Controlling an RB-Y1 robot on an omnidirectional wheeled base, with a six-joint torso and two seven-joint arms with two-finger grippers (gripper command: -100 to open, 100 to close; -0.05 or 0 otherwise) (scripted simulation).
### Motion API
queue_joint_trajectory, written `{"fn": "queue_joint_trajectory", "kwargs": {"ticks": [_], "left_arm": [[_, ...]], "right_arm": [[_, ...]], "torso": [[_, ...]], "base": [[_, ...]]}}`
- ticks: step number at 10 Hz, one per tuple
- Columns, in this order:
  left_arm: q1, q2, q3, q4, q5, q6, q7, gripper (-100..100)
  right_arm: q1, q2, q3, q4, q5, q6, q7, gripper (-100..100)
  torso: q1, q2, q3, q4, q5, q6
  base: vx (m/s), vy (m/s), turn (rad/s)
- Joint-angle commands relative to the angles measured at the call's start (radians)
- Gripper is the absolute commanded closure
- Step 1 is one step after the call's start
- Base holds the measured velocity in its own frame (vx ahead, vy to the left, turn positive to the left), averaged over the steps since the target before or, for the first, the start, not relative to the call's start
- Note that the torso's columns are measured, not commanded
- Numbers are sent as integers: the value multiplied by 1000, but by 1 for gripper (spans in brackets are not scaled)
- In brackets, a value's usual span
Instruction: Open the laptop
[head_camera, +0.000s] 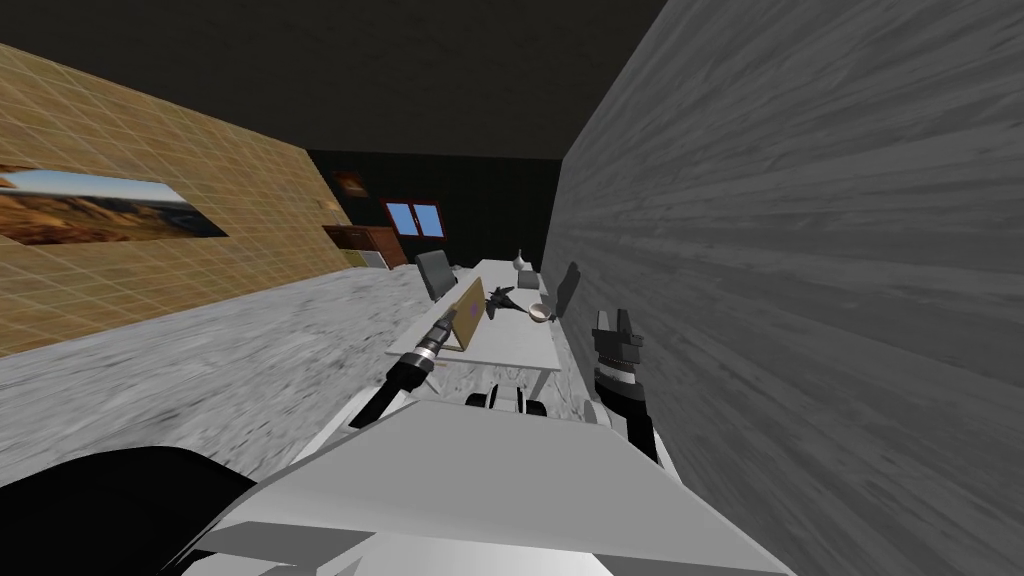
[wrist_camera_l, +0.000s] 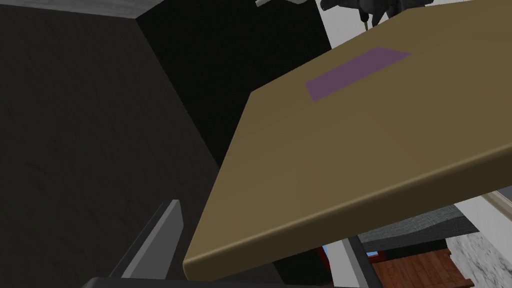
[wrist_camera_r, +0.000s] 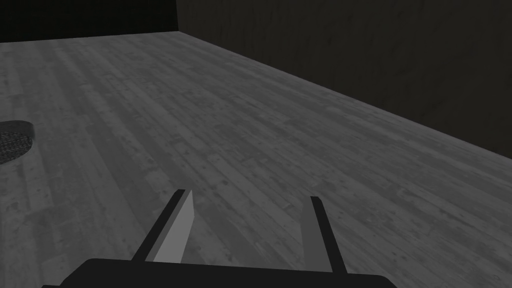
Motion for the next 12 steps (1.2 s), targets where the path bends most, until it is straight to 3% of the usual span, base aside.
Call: {"fn": "queue_joint_trajectory", "kwargs": {"ticks": [1, 3, 4, 5, 12], "left_arm": [[-5, -33, -18, 16, 56, -7, 57, 100], [-10, -51, -29, 23, 86, -10, 86, 100], [-12, -45, -26, 14, 75, -14, 74, 100], [-33, -73, -36, 63, 110, -36, 107, 100], [-105, -169, -75, 236, 227, -110, 213, 100]], "right_arm": [[0, 0, 0, 0, 0, 0, 0, 0], [0, 0, 0, 0, 0, 0, 0, 0], [0, 0, 0, 0, 0, 0, 0, 0], [0, 0, 0, 0, 0, 0, 0, 0], [0, 0, 0, 0, 0, 0, 0, 0]], "torso": [[0, -2, -1, -1, 0, 0], [-1, -3, -2, -3, 1, 0], [-4, -4, -2, -2, -1, 1], [-11, -3, -2, -2, -3, 2], [-12, -1, -1, 1, -5, 4]], "base": [[-17, 159, 13], [-15, 138, 12], [-5, 61, 7], [-23, 103, 10], [-17, 127, -13]]}}
